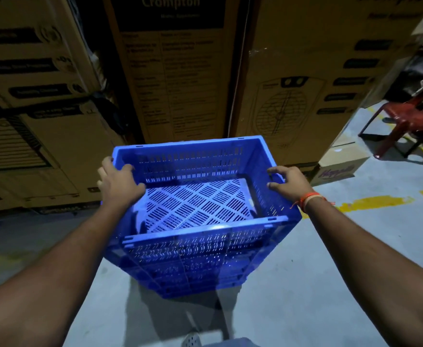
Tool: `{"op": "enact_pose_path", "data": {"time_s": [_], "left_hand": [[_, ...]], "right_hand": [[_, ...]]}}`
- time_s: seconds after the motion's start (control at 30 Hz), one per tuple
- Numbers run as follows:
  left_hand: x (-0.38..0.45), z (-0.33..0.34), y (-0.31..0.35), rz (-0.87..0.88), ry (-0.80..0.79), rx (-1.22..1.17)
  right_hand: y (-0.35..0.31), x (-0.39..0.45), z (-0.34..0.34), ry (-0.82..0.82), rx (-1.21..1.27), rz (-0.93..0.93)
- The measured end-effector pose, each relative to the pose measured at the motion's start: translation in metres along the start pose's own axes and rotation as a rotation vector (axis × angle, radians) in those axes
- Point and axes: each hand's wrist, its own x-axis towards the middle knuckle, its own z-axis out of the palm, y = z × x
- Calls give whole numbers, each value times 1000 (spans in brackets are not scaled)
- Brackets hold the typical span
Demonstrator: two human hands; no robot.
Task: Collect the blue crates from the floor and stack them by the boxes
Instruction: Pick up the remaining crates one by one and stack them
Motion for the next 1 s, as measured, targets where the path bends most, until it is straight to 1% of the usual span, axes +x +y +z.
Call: {"op": "enact_pose_path", "data": {"time_s": [0.03, 0.1, 0.23, 0.37, 0.57, 0.67, 0.73, 0.83, 0.9, 1.0], "left_hand": [[-2, 0, 14, 52, 10, -42], [-10, 3, 46, 162, -17, -130], [-34, 16, 121, 398, -184, -297], [-68, 30, 200, 673, -267, -439], [-137, 35, 327, 1001, -348, -603], [-179, 45, 389, 1086, -408, -671], [-209, 58, 426, 1120, -489, -680], [-254, 89, 473, 1186, -635, -612], [-281, 110, 501, 1244, -702, -565], [-317, 136, 536, 1285, -803, -510]], "right_hand": [[2, -6, -3, 19, 20, -1], [6, -21, -10, 61, 85, -9], [30, -66, -25, 200, 81, 64], [72, -125, -43, 348, 172, 185], [154, -208, -68, 462, 200, 428], [198, -242, -81, 498, 228, 543], [228, -264, -89, 528, 260, 604], [273, -296, -99, 570, 302, 679], [304, -316, -106, 599, 335, 714], [343, -343, -117, 618, 369, 757]]}}
